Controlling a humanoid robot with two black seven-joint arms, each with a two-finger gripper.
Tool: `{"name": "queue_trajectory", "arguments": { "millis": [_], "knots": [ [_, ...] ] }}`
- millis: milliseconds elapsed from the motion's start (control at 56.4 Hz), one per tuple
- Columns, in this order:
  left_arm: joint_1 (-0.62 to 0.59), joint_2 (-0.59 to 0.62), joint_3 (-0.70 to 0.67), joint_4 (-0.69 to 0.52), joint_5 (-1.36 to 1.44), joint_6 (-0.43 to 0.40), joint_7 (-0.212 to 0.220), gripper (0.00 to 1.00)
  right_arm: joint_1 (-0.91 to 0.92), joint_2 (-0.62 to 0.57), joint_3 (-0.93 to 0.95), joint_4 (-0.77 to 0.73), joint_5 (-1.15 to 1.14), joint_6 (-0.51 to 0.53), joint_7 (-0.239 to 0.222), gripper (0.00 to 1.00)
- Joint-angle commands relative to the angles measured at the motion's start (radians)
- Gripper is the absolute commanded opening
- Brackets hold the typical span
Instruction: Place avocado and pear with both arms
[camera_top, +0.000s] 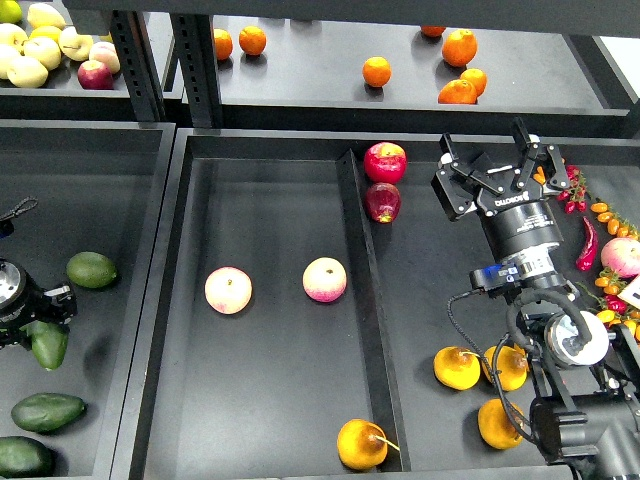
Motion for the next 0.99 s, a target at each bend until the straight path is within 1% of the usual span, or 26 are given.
{"name": "queue_trajectory", "arguments": {
  "millis": [0,142,585,744,975],
  "knots": [
    [0.025,-0.011,-0.018,0.020,0.004,0.000,0.000,0.45,0.000,0.000,-0.001,0.000,-0.001,0.000,0.000,1.00],
    [0.051,-0.027,-0.046,0.048,0.007,0.000,0.000,0.46,-0.002,0.000,-0.002,0.000,-0.003,0.000,0.000,1.00],
    [0.093,-0.079,-0.061,0.103,0.009,0.000,0.000,0.48,-0.003,0.000,-0.009,0.000,-0.006,0.000,0.000,1.00],
    [0.127,-0.096,-0.096,0.127,0.010,0.000,0.000,0.49,-0.005,0.000,-0.018,0.000,-0.006,0.000,0.000,1.00],
    [0.151,-0.107,-0.119,0.141,0.021,0.000,0.000,0.54,-0.005,0.000,-0.029,-0.002,-0.008,0.000,0.000,1.00]
  ]
}}
